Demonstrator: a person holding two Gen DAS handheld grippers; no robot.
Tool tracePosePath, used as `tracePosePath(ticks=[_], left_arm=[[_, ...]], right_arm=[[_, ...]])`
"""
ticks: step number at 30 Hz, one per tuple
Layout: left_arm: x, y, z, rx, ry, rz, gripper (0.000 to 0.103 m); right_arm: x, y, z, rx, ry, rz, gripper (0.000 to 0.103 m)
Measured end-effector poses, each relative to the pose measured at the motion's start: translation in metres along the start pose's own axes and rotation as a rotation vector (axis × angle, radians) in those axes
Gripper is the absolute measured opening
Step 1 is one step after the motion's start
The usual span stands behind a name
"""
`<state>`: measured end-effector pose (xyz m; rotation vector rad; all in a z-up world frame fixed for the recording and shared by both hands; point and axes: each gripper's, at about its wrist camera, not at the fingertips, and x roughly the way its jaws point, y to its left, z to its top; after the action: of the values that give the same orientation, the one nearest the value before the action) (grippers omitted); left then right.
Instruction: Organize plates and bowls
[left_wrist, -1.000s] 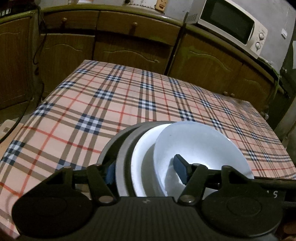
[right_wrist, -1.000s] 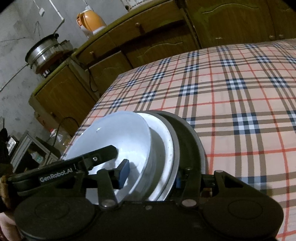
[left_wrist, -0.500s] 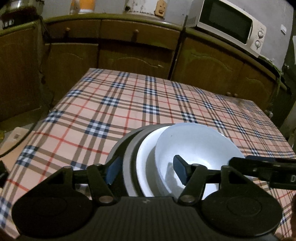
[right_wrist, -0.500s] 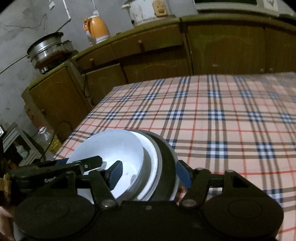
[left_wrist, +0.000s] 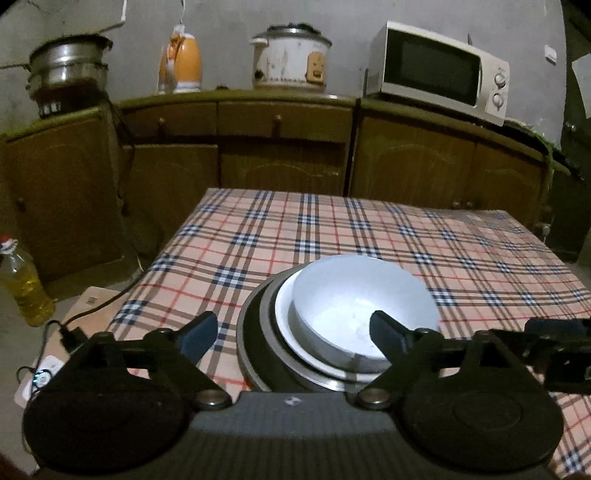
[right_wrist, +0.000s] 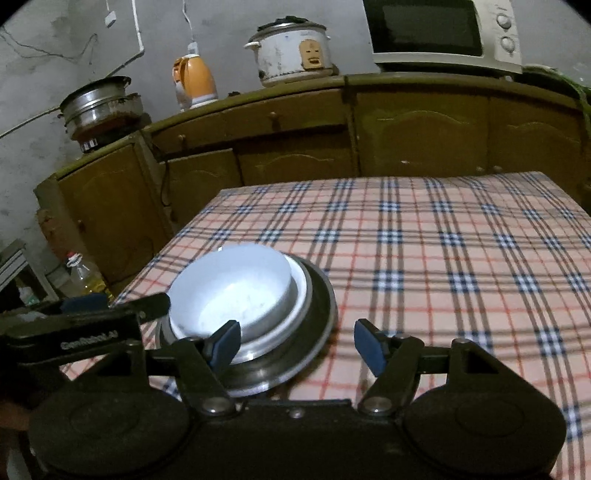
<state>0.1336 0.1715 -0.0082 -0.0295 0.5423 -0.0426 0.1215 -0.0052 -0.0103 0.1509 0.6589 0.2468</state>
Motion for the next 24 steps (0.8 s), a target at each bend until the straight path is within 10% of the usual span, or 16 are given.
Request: tracePosePath(ticks=[24], left_arm=[[-0.071,-0.034,-0.036,0.023,-0.008,0.111,0.103]], right_arm=[[-0.060,0.004,-0.039,0.035,0.075,0.007,0.081]])
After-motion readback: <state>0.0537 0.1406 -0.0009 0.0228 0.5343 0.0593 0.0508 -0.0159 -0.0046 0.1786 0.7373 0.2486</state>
